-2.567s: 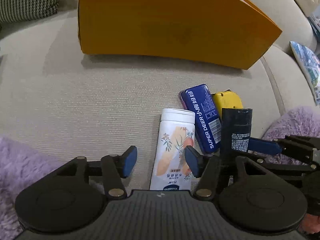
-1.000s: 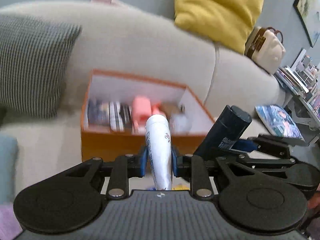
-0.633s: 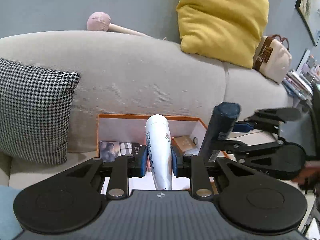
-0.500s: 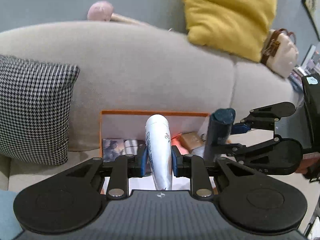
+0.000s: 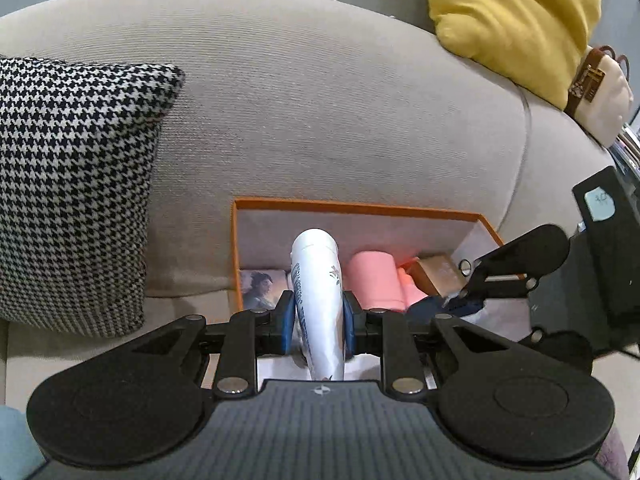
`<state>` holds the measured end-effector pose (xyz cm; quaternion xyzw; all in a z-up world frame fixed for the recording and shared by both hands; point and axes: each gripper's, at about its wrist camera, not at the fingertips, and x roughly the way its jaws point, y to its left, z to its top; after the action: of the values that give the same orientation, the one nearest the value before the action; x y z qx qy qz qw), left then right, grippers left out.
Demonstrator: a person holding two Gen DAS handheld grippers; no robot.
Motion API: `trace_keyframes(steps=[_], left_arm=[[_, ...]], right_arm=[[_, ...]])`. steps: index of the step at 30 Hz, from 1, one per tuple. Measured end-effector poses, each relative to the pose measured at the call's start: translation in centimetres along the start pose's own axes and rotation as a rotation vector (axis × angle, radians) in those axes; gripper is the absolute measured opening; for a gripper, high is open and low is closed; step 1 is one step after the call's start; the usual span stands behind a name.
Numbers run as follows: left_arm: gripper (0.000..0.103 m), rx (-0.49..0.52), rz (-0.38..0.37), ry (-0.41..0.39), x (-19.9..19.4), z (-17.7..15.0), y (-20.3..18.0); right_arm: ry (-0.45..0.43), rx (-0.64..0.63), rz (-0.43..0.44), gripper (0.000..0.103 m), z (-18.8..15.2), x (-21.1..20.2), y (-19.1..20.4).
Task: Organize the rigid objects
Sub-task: 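Lift the lotion bottle and spray can toward the orange box, then lower the spray can into the box and open the right tool while the left tool lowers the lotion bottle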
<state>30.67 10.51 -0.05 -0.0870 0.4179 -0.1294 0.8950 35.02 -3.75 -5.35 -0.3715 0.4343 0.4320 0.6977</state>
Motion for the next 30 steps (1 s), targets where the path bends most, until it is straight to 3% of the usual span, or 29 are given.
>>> trace_keyframes(steps=[9, 13, 16, 18, 22, 27, 30], left_arm=[[0.027, 0.008, -0.006, 0.016, 1.1, 1.2, 1.0], [0.027, -0.013, -0.007, 0.019, 1.6, 1.1, 1.5], [0.027, -0.018, -0.009, 0.024, 2.2, 1.2, 1.6], [0.027, -0.015, -0.01, 0.024, 2.5, 1.1, 1.6], [0.027, -0.012, -0.017, 0.026, 2.9, 1.0, 1.6], [0.027, 0.029, -0.03, 0.052, 3.6, 0.9, 1.1], [0.027, 0.044, -0.039, 0.064, 4.2, 0.9, 0.8]], right_arm=[[-0.062, -0.13, 0.105, 0.039, 3.3, 2.0, 2.1], [-0.078, -0.117, 0.136, 0.038, 3.5, 2.6, 2.3], [-0.081, -0.074, 0.168, 0.036, 3.4, 2.7, 1.7], [-0.07, -0.04, 0.173, 0.043, 3.2, 2.7, 1.4], [-0.036, 0.037, 0.185, 0.042, 2.2, 2.8, 0.4], [0.009, 0.214, 0.178, 0.042, -0.1, 2.2, -1.3], [0.022, 0.311, 0.211, 0.036, -1.3, 2.1, -2.1]])
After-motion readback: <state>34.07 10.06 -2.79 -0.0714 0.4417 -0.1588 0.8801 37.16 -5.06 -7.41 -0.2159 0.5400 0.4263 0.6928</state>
